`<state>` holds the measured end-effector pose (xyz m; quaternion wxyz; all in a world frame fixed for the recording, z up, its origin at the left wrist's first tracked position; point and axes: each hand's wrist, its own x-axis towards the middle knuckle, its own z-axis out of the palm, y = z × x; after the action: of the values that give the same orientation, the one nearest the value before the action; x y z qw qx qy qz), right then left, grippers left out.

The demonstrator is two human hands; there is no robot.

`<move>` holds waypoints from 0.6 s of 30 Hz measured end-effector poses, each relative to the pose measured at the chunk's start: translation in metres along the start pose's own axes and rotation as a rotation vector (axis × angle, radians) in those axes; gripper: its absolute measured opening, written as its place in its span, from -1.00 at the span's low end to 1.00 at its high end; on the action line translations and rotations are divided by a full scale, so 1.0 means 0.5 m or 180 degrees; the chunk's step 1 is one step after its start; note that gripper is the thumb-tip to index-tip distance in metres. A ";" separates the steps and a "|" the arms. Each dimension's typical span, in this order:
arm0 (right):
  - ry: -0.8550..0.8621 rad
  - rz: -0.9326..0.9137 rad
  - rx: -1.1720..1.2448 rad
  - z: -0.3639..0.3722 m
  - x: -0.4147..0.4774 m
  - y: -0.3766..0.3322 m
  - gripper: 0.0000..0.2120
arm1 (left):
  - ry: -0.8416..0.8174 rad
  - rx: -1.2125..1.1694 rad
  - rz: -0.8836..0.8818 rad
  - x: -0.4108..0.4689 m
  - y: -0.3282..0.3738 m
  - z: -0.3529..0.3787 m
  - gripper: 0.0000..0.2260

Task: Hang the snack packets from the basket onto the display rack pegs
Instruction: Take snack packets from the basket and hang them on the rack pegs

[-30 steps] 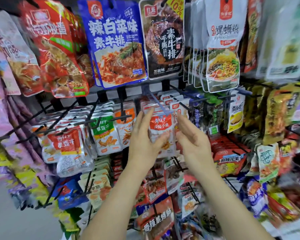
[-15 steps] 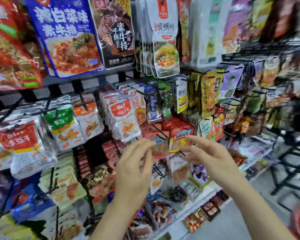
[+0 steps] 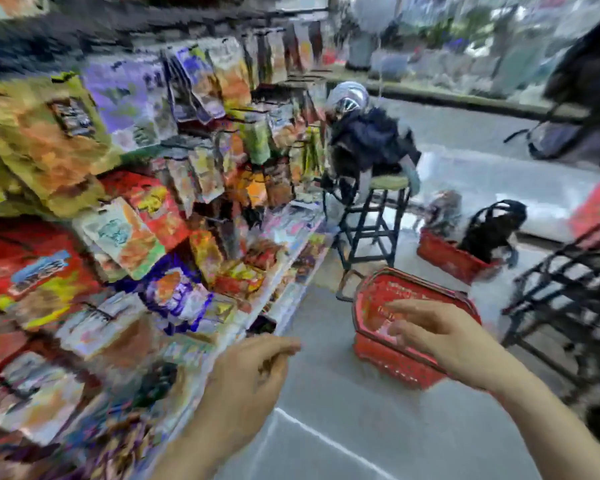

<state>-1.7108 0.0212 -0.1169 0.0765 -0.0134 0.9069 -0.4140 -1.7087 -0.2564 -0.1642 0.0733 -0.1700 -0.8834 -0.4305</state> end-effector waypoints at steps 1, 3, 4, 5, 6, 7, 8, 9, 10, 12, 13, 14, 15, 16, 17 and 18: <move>0.0139 0.0167 0.0057 -0.034 -0.001 0.051 -0.78 | -0.0150 -0.0093 -0.0051 0.035 0.014 0.061 -0.79; 0.0429 0.0572 0.0350 -0.095 0.000 0.149 -0.82 | -0.0422 -0.0136 -0.0050 0.099 0.047 0.177 -0.79; 0.0578 0.0791 0.0546 -0.122 0.001 0.199 -0.82 | -0.0525 -0.0178 -0.0037 0.128 0.067 0.229 -0.79; 0.0679 0.1019 0.0733 -0.155 0.007 0.253 -0.82 | -0.0646 -0.0277 -0.0048 0.166 0.084 0.288 -0.78; 0.0726 0.1209 0.0873 -0.173 0.010 0.289 -0.81 | -0.0754 -0.0356 -0.0107 0.189 0.095 0.324 -0.77; 0.0769 0.1362 0.0986 -0.188 0.016 0.326 -0.80 | -0.0847 -0.0407 -0.0153 0.212 0.103 0.356 -0.75; 0.0835 0.1531 0.1076 -0.205 0.026 0.363 -0.79 | -0.0948 -0.0424 -0.0210 0.239 0.103 0.392 -0.71; 0.0897 0.1691 0.1180 -0.219 0.037 0.398 -0.79 | -0.1052 -0.0429 -0.0272 0.267 0.102 0.427 -0.66; 0.0955 0.1845 0.1306 -0.231 0.053 0.430 -0.80 | -0.1160 -0.0415 -0.0356 0.296 0.098 0.461 -0.63; 0.1070 0.2092 0.1522 -0.242 0.095 0.496 -0.84 | -0.1405 -0.0396 -0.0506 0.359 0.077 0.527 -0.66; 0.1097 0.2193 0.1608 -0.241 0.122 0.529 -0.84 | -0.1539 -0.0384 -0.0565 0.394 0.060 0.564 -0.69; 0.1098 0.2295 0.1685 -0.236 0.151 0.562 -0.85 | -0.1659 -0.0355 -0.0625 0.428 0.038 0.601 -0.70; 0.1093 0.2381 0.1749 -0.228 0.183 0.598 -0.84 | -0.1745 -0.0344 -0.0670 0.462 0.009 0.642 -0.69; 0.1086 0.2445 0.1797 -0.217 0.220 0.637 -0.84 | -0.1788 -0.0357 -0.0705 0.498 -0.026 0.688 -0.68; 0.1042 0.2499 0.1814 -0.204 0.258 0.680 -0.84 | -0.1820 -0.0353 -0.0746 0.531 -0.068 0.740 -0.69; 0.1031 0.2550 0.1832 -0.188 0.299 0.728 -0.84 | -0.1861 -0.0330 -0.0788 0.562 -0.115 0.795 -0.71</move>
<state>-1.8582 0.3175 -0.3495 0.0882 0.4207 0.6905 -0.5818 -1.9847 0.0900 -0.3748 -0.2454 -0.1812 -0.8579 -0.4134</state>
